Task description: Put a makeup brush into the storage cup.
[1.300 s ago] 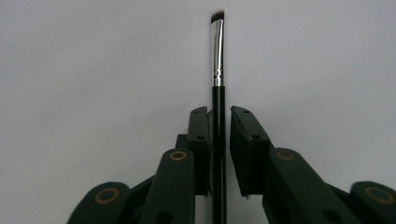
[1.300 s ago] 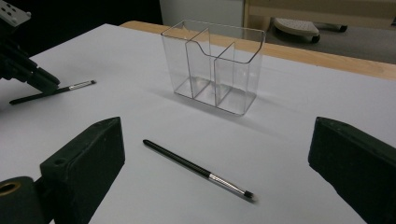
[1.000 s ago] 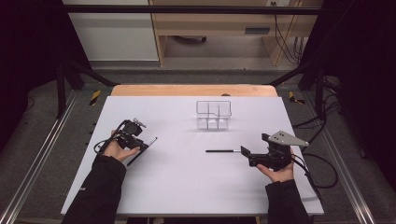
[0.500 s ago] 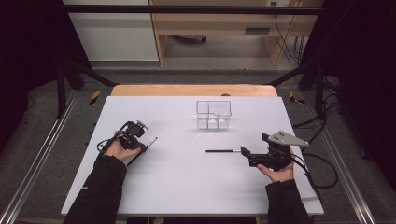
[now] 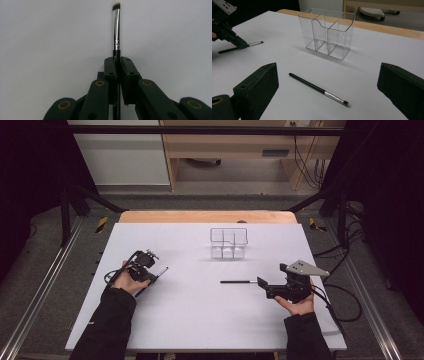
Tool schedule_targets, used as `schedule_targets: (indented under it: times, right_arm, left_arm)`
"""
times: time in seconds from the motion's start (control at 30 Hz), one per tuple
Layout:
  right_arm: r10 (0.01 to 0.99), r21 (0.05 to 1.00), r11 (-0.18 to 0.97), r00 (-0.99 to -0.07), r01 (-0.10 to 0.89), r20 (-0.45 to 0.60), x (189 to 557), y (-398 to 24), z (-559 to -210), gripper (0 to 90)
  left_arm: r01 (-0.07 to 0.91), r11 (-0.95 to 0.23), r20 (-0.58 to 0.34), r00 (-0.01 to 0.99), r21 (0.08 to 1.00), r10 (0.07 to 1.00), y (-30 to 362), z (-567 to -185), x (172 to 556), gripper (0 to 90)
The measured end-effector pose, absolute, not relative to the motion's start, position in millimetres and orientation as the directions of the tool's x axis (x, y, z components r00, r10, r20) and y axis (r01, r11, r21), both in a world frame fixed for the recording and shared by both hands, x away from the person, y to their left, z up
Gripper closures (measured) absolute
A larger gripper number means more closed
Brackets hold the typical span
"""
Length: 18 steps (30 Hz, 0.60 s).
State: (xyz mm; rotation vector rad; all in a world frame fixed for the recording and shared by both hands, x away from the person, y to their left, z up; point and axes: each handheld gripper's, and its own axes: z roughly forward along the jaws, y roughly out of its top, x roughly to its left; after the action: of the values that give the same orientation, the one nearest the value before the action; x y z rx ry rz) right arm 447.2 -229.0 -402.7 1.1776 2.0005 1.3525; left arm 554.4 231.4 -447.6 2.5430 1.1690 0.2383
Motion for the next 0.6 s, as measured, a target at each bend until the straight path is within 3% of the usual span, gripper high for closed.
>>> schedule_targets:
  times: [0.2, 0.6]
  right_arm:
    - [0.841, 0.904, 0.152, -0.532, 0.4, 0.094, 447, -228, -403, 3.8]
    - [0.841, 0.908, 0.133, -0.531, 0.397, 0.109, 447, -229, -402, 3.7]
  left_arm:
    - [0.69, -0.616, 0.041, 0.653, 0.379, 0.757, 230, -445, 551, 83.4]
    - [0.634, -0.55, 0.049, 0.63, 0.544, 0.775, 230, -416, 532, 83.5]
